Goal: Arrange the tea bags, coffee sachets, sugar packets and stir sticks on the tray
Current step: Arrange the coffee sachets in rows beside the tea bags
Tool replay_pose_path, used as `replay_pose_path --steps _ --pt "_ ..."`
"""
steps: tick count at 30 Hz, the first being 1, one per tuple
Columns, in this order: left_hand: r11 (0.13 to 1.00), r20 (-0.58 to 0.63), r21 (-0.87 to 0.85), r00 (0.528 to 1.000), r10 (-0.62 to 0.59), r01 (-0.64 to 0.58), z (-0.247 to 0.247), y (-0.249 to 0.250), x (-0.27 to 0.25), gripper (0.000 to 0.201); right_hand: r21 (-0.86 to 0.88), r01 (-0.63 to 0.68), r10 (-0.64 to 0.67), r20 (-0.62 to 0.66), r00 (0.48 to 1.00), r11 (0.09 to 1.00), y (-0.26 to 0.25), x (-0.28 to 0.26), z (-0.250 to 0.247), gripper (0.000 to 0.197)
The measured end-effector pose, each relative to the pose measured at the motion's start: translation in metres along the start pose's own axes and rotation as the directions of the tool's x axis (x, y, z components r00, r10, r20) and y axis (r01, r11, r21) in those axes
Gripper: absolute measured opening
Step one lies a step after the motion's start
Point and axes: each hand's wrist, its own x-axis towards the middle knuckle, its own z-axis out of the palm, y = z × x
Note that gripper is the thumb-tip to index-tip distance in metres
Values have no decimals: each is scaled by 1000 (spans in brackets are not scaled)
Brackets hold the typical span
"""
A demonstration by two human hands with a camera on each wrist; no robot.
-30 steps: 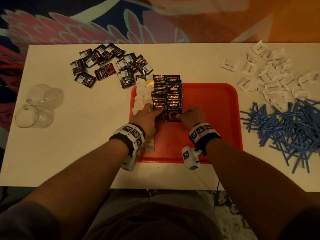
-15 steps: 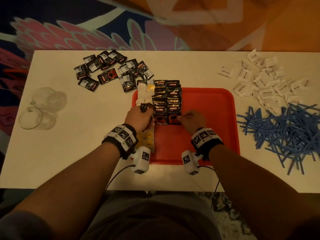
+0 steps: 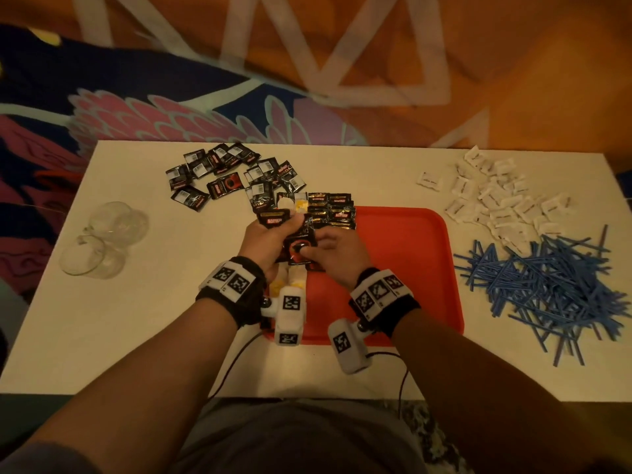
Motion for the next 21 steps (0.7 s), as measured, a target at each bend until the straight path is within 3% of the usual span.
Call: replay_pose_path --steps 4,9,12,18,21 --pt "999 -14 -32 1000 -5 5 -6 8 -4 11 -18 73 -73 20 997 997 -13 -4 0 17" --pt "998 -30 -56 999 -41 39 -16 12 -8 16 -3 117 -117 65 991 993 -20 -9 7 17" --pt "991 -17 -117 997 -72 70 -29 11 -11 39 -9 127 -126 51 991 992 -15 -8 8 21" --pt "995 39 -23 994 -98 99 -34 5 -13 16 40 138 -141 81 987 990 -11 -12 11 20" --pt "995 32 14 995 -96 95 -33 3 -12 16 64 151 -157 103 982 986 -11 -14 12 15"
